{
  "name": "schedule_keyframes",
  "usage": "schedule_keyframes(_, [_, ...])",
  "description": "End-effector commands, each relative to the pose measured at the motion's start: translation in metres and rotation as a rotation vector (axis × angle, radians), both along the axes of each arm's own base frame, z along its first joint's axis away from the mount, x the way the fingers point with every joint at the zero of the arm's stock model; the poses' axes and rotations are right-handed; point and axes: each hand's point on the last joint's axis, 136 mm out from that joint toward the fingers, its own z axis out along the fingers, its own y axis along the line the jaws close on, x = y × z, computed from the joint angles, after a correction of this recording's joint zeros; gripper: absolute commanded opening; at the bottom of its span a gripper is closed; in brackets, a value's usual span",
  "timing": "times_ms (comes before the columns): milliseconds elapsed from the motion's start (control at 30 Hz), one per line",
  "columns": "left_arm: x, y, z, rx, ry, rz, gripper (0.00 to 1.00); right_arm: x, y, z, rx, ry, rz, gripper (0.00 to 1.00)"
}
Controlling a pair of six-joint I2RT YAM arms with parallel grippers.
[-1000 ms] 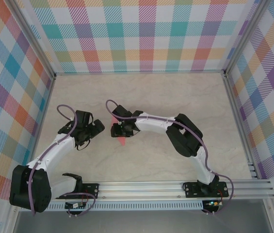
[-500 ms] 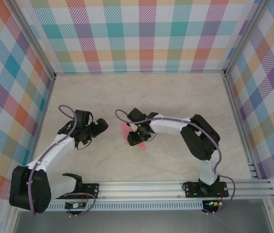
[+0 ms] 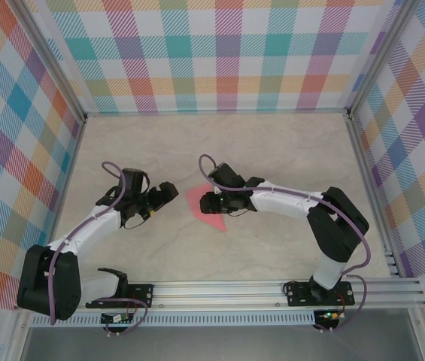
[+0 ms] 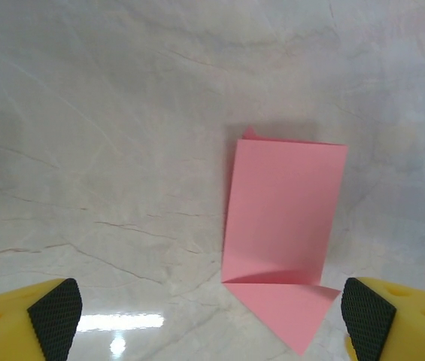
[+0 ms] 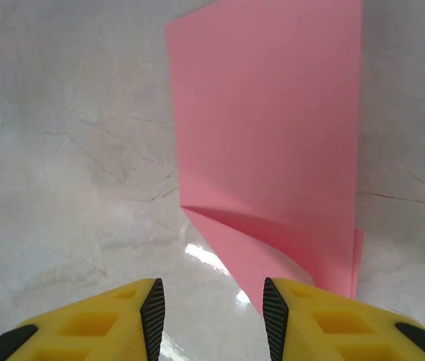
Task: Fold a paper plane with a square sheet of paper (pick it up from the middle)
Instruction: Fold the wing for the fifth time at the center of the table.
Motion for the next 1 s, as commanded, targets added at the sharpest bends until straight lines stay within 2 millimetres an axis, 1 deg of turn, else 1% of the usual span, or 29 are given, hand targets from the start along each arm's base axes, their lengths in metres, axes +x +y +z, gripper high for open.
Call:
schedule_keyframes(0, [-0.003,-0.022,0.000,-0.061,-0.004,-0.059,0.88,0.007,-0.002,-0.017,0.017,0.063,-0.125,0.41])
schedule_keyframes(200, [-0.009,-0.042,-0.012,-0.108,0.038,-0.105,0.81,0.006,-0.008,-0.038,0.002,0.112,-0.145,0.41])
schedule_keyframes(433, [-0.017,-0.070,-0.026,-0.161,0.093,-0.174,0.65,0.006,-0.019,-0.056,-0.007,0.156,-0.169,0.40])
schedule_keyframes(600, [-0.026,-0.088,-0.034,-0.177,0.128,-0.218,0.58,0.004,-0.024,-0.065,0.039,0.207,-0.187,0.40])
schedule_keyframes(800, [-0.030,-0.098,-0.045,-0.176,0.171,-0.223,0.54,0.004,-0.029,-0.068,0.100,0.250,-0.207,0.39])
schedule_keyframes(967, [-0.029,-0.101,-0.051,-0.171,0.198,-0.211,0.52,0.005,-0.032,-0.068,0.116,0.261,-0.216,0.39])
